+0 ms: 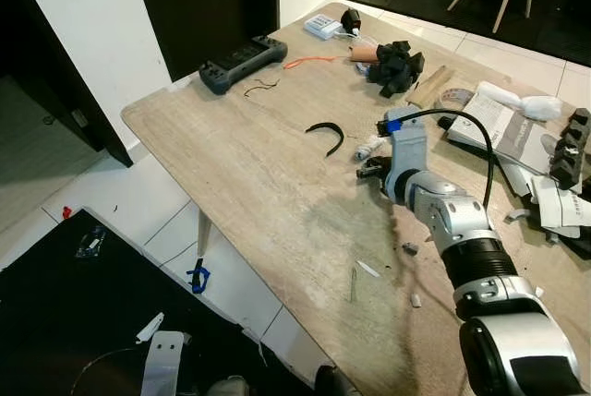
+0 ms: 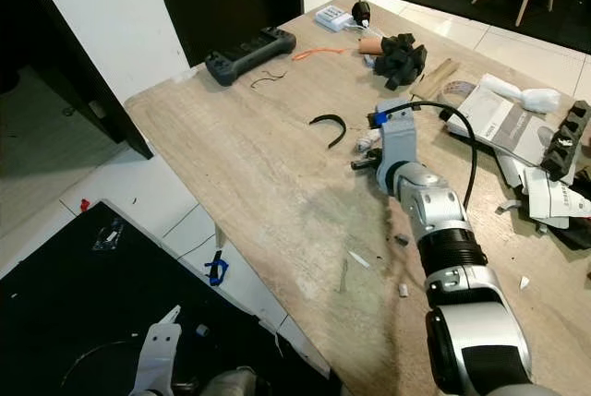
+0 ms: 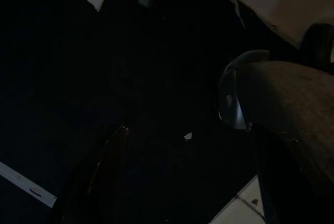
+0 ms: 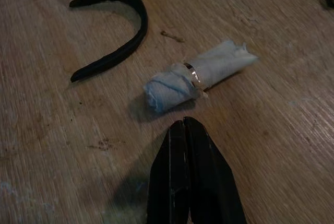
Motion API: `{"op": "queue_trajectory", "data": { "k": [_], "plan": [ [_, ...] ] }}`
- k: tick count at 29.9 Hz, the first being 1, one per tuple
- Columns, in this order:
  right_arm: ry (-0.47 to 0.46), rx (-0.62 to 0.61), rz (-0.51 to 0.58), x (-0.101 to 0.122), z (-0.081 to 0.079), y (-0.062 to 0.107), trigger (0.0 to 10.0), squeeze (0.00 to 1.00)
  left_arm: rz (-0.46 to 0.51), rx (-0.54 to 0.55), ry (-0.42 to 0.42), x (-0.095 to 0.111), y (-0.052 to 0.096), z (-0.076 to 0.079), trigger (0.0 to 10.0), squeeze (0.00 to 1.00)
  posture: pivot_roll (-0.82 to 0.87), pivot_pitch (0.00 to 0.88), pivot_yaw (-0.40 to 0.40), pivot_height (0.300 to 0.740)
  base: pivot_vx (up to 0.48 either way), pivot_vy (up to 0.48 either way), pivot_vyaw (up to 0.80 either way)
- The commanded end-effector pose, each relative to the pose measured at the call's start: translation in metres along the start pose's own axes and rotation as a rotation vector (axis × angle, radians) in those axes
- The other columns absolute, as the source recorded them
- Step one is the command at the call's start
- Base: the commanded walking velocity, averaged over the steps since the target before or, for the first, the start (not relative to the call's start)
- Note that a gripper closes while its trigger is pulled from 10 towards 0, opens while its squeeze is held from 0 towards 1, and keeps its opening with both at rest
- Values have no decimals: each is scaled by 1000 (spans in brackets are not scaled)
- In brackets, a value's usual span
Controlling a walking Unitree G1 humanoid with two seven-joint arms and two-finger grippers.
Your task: Picking trash to rubbish bin
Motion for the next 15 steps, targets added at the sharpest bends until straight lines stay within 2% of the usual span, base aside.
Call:
{"op": "queue_trajectory", "data": {
  "k": [1,4,5,6,7,8,9,11,13,15],
  "plan": [
    [-34,-17,-40,-17,4,1,0,0,-26,-5,-6,-7,0,4,10000,0,-25,137,33,740,0,0,0],
    [-57,-70,225,27,17,8,0,0,-17,-6,-2,-3,-1,5,10000,0,-25,137,33,740,0,0,0],
    [-57,-70,225,27,17,8,0,0,-17,-6,-2,-3,-1,5,10000,0,-25,137,33,740,0,0,0],
    [-127,-69,435,63,22,22,0,0,-13,-6,0,0,-1,5,10000,0,-24,135,34,740,0,0,0],
    [-127,-69,435,63,22,22,0,0,-13,-6,0,0,-1,5,10000,0,-24,135,34,740,0,0,0],
    [-166,-54,527,78,23,31,0,0,-11,-6,1,1,-1,5,10000,0,-24,135,34,740,0,0,0],
    [-166,-54,527,78,23,31,0,0,-11,-6,1,1,-1,5,10000,0,-24,135,34,740,0,0,0],
    [-207,-30,632,96,22,43,0,0,-8,-6,0,2,-1,5,10000,0,-29,129,35,740,0,0,0],
    [-211,-19,668,102,20,47,0,0,-7,-7,0,3,-1,5,10000,0,-30,123,37,740,0,0,0],
    [-170,0,721,111,16,53,0,0,-4,-3,-3,5,-1,0,10000,0,-30,123,37,740,0,0,0]
  ]
}}
Point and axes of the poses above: a point about 5 cm out from each wrist's last joint towards the gripper, its own y axis pointing back from the gripper into the wrist, its own x axis along the axis of the wrist's last joint, z = x × y, the point moved 4 cm from there along -y, pointing out of the wrist towards the gripper, and after that the axes turned 12 degrees about y, right-handed, at the moved point
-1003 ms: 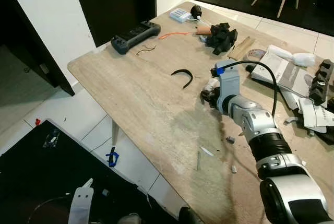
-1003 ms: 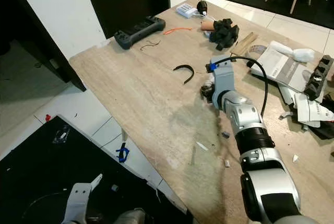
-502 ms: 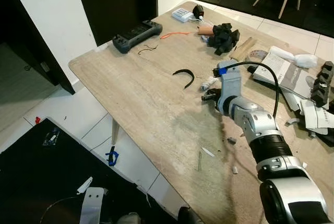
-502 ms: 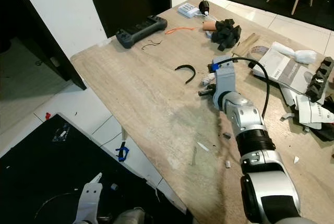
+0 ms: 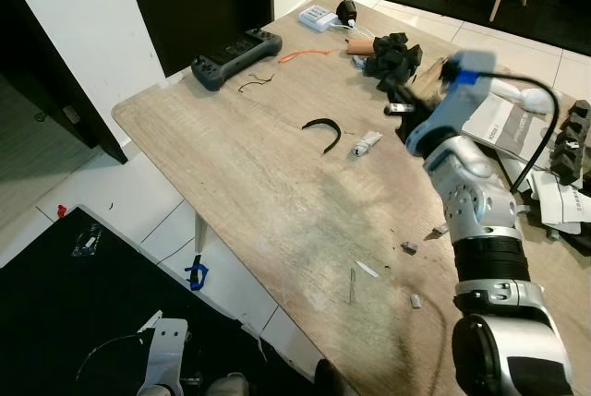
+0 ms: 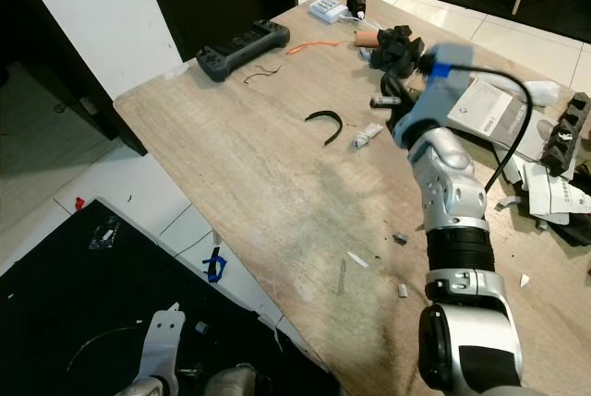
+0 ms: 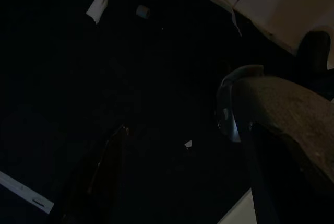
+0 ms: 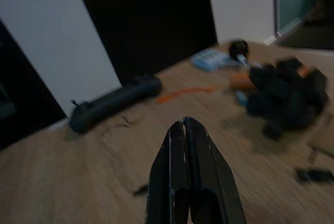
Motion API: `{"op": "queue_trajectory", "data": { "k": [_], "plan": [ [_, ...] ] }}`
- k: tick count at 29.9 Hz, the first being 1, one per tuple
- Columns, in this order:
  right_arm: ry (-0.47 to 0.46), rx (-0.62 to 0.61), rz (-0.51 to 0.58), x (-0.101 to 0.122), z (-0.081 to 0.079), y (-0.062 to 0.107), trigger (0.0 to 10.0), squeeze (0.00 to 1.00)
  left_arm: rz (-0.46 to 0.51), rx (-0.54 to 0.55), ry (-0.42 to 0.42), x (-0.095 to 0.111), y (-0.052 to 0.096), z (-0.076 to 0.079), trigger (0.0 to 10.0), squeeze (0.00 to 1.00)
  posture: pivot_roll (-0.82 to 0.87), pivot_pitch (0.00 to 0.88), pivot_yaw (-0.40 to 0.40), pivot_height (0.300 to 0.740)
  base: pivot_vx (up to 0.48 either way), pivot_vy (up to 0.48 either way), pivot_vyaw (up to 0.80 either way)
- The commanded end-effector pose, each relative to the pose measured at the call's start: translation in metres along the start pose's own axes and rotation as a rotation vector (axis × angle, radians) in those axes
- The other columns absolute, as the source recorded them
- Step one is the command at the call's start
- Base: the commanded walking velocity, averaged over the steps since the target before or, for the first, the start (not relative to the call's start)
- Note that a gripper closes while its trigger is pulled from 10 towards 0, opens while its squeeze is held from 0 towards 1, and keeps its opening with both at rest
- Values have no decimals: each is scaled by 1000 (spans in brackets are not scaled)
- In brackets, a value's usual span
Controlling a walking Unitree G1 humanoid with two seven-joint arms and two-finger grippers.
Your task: Picking trash to rubbish bin
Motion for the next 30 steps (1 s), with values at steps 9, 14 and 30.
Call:
{"op": "queue_trajectory", "data": {
  "k": [9,14,30],
  "plan": [
    [188,31,-136,-30,-4,-4,10000,0,-34,12,-10,-9,3,-11,10000,0,-16,112,39,740,0,0,0],
    [244,104,-192,-42,-13,-3,10000,1000,-36,19,-11,-10,4,-17,10000,0,-12,115,39,740,0,0,0],
    [274,217,-233,-48,-40,-30,10000,1000,-71,67,-4,-33,18,-57,10000,0,57,208,50,740,0,0,0]
  ]
}}
Point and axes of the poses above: a point about 5 cm out from each wrist's last joint towards the gripper, its own y axis pointing back from the gripper into the wrist, its own x axis along the axis of the wrist's last joint, z = x × y, the point moved 4 cm from there along -y, pointing out of the wrist towards the gripper, and after that the axes turned 12 degrees about y, right-handed, at the moved point
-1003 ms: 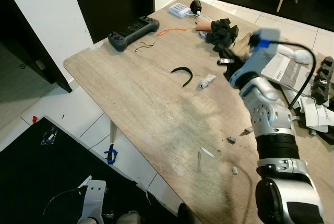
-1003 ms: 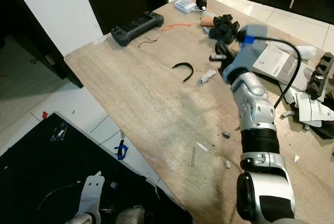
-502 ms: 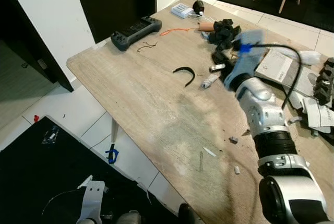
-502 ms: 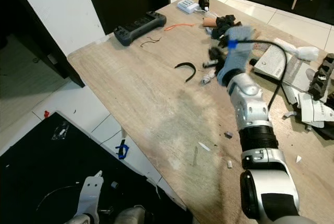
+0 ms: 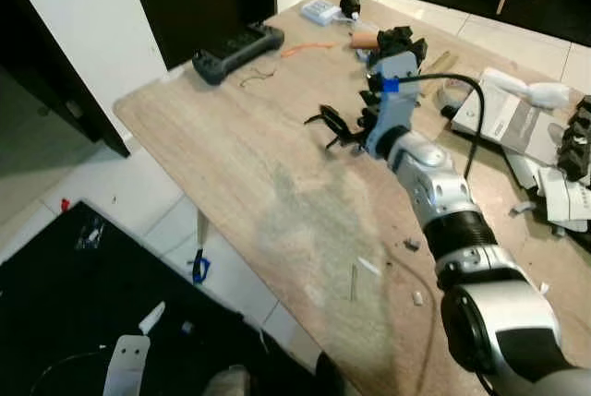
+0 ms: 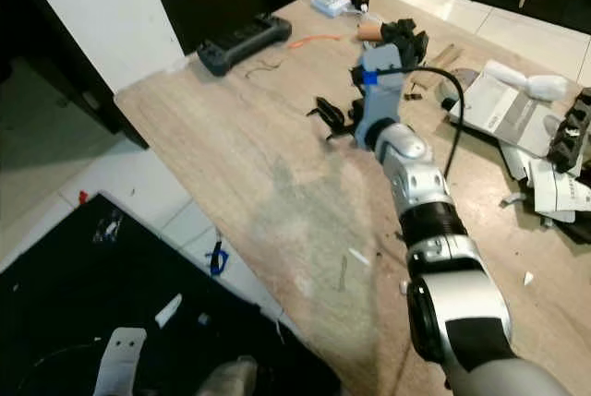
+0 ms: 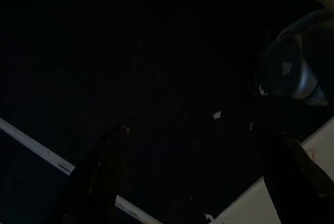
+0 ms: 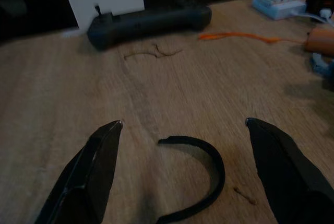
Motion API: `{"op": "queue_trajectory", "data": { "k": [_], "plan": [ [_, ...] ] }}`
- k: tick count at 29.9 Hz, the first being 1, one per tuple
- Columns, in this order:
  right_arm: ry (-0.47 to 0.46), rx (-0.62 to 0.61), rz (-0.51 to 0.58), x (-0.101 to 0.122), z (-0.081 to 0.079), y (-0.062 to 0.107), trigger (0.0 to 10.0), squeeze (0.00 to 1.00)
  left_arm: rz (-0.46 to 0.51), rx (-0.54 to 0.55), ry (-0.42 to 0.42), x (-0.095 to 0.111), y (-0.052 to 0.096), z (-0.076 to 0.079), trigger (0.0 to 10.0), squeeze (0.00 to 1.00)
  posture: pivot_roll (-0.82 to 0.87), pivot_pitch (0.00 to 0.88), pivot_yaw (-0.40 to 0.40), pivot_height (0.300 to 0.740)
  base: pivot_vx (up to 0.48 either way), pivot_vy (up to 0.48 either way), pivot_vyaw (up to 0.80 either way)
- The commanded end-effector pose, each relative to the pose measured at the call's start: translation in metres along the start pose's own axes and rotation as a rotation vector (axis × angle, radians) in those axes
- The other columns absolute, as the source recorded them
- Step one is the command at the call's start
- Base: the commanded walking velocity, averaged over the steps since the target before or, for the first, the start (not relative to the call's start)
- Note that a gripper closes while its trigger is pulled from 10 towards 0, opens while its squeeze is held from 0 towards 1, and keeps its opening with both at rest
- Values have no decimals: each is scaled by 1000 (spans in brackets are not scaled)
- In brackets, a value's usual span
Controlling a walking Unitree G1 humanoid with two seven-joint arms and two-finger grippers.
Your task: Picking trash to rubbish bin
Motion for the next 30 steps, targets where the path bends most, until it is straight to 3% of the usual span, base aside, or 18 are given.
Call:
{"op": "queue_trajectory", "data": {
  "k": [1,4,5,6,7,15,17,23,24,25,30],
  "plan": [
    [34,-7,-54,-8,2,-1,10000,1000,-29,4,4,-14,2,0,10000,0,58,211,50,740,0,0,0],
    [80,-23,-115,-13,6,-3,10000,1000,-30,-2,3,-17,3,0,10000,0,68,234,53,740,0,0,0],
    [95,-21,-132,-14,6,-4,10000,725,-30,-3,3,-18,3,0,10000,0,69,236,53,740,0,0,0],
    [95,-21,-132,-14,6,-4,10000,725,-30,-3,3,-18,3,0,10000,0,69,236,53,740,0,0,0],
    [125,-16,-163,-18,6,-4,10000,0,-30,-4,2,-18,3,0,10000,0,73,239,55,740,0,0,0],
    [93,-22,-235,-22,8,-8,10000,0,-25,-10,-2,-20,5,-3,10000,0,88,268,58,740,0,0,0],
    [21,-1,-238,-19,4,-12,10000,0,-23,-8,-5,-21,5,-5,10000,0,90,273,58,740,0,0,0],
    [-46,59,-279,-12,-3,-18,10000,0,-17,-6,0,-19,6,-8,10000,0,90,273,58,740,0,0,0],
    [-52,61,-313,-15,-3,-17,4157,0,-14,-7,1,-19,6,-8,10000,0,87,269,47,740,0,0,0],
    [-38,68,-349,-18,-2,-15,0,0,-12,-9,3,-18,6,-7,10000,0,86,268,44,740,0,0,0],
    [-56,90,-380,-17,-3,-15,0,0,-2,-12,14,-15,4,-3,10000,0,85,254,31,740,0,0,0]
  ]
}}
Point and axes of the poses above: a point about 5 cm out from each wrist's last joint towards the gripper, its own y axis pointing back from the gripper into the wrist, its own x axis along the axis of the wrist's last joint, z = x × y, the point moved 4 cm from there along -y, pointing out of the wrist towards the gripper, and after that the axes turned 12 degrees about y, right-handed, at the moved point
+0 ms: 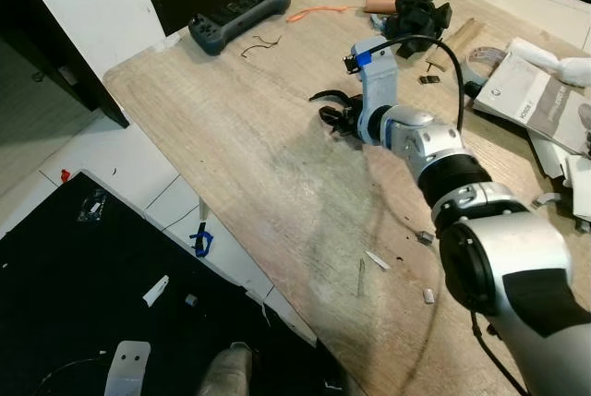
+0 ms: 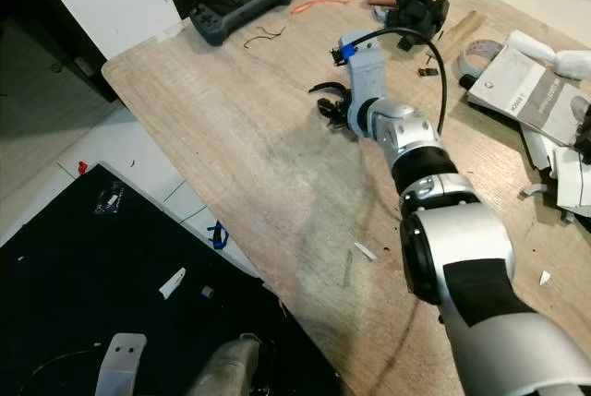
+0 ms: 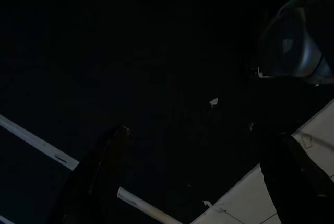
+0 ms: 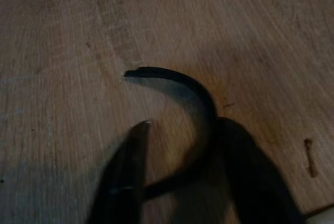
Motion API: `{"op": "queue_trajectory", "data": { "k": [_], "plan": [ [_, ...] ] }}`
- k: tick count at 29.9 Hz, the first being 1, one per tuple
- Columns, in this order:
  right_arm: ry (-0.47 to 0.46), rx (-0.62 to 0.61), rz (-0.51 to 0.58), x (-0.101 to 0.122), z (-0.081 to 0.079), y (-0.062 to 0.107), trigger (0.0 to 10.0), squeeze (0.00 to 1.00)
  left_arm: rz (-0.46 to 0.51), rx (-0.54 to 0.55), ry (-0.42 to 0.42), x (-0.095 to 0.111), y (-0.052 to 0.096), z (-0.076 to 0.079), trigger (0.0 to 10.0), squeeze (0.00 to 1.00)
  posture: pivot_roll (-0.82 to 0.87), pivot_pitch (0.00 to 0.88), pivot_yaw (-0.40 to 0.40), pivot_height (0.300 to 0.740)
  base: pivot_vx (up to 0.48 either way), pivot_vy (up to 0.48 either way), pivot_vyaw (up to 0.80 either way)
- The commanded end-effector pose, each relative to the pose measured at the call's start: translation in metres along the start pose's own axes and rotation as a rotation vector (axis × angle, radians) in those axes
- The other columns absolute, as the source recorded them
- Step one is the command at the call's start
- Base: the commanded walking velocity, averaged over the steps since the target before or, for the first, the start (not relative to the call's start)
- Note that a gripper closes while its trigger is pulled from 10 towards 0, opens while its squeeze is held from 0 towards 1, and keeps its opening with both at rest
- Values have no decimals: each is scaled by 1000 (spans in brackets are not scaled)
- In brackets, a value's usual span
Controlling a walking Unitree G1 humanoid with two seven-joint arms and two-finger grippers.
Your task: Picking trash to rubbish bin
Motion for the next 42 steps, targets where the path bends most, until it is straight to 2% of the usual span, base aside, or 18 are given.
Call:
{"op": "queue_trajectory", "data": {
  "k": [1,10,15,17,18,24,25,26,27,28,30,31,32,33,34,36,39,42],
  "plan": [
    [-23,30,-53,-13,-7,-2,0,0,-30,12,22,-12,2,-3,10000,0,85,254,31,740,0,0,0],
    [21,69,-91,-16,-7,0,0,0,-14,8,40,-5,-1,4,10000,0,70,219,14,740,0,0,0],
    [2,101,-23,0,1,5,0,0,1,3,50,3,-4,10,10000,0,57,183,10,740,0,0,0],
    [-33,138,55,14,3,8,0,0,9,3,54,8,-5,11,10000,0,57,174,9,740,0,0,0],
    [-86,194,149,29,4,13,0,0,18,4,60,12,-5,11,10000,0,56,164,7,740,0,0,0],
    [-165,314,365,57,7,28,0,0,32,5,67,20,-7,14,10000,0,53,127,7,740,0,0,0],
    [-204,403,520,72,6,40,0,0,35,7,73,22,-8,15,10000,0,50,114,9,740,0,0,0],
    [-218,438,576,77,6,46,0,0,36,8,75,23,-8,15,10000,0,50,114,9,740,0,0,0],
    [-218,438,576,77,6,46,0,0,36,8,75,23,-8,15,10000,0,50,114,9,740,0,0,0],
    [-307,559,744,87,1,63,0,0,36,18,89,24,-8,14,10000,0,47,104,13,740,0,0,0],
    [-365,632,846,91,-3,76,0,0,37,26,99,24,-9,14,10000,0,43,98,15,740,0,0,0],
    [-392,656,883,90,-6,80,2157,0,38,30,106,25,-9,13,10000,0,42,95,16,740,0,0,0],
    [-436,682,932,86,-13,87,4902,0,39,39,115,26,-9,12,10000,0,40,90,19,740,0,0,0],
    [-436,682,932,86,-13,87,4902,0,39,39,115,26,-9,12,10000,0,40,90,19,740,0,0,0],
    [-500,684,957,77,-22,89,10000,0,41,49,119,28,-9,11,10000,0,39,84,24,740,0,0,0],
    [-519,683,961,75,-24,90,10000,0,42,51,120,29,-9,11,10000,0,39,84,24,740,0,0,0],
    [-542,691,967,66,-36,93,10000,0,52,61,131,34,-10,10,10000,0,37,75,37,740,0,0,0],
    [-597,780,1011,58,-62,112,10000,0,57,75,139,40,-10,8,10000,0,32,69,47,740,0,0,0]
  ]
}}
Point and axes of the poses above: a point about 5 cm out from each wrist's last joint towards the gripper, its own y axis pointing back from the gripper into the wrist, its own x axis along the axis of the wrist's last joint, z = x × y, the point moved 4 cm from there along -y, pointing out of the wrist towards the gripper, and after that the axes turned 12 degrees about y, right-handed, at the moved point
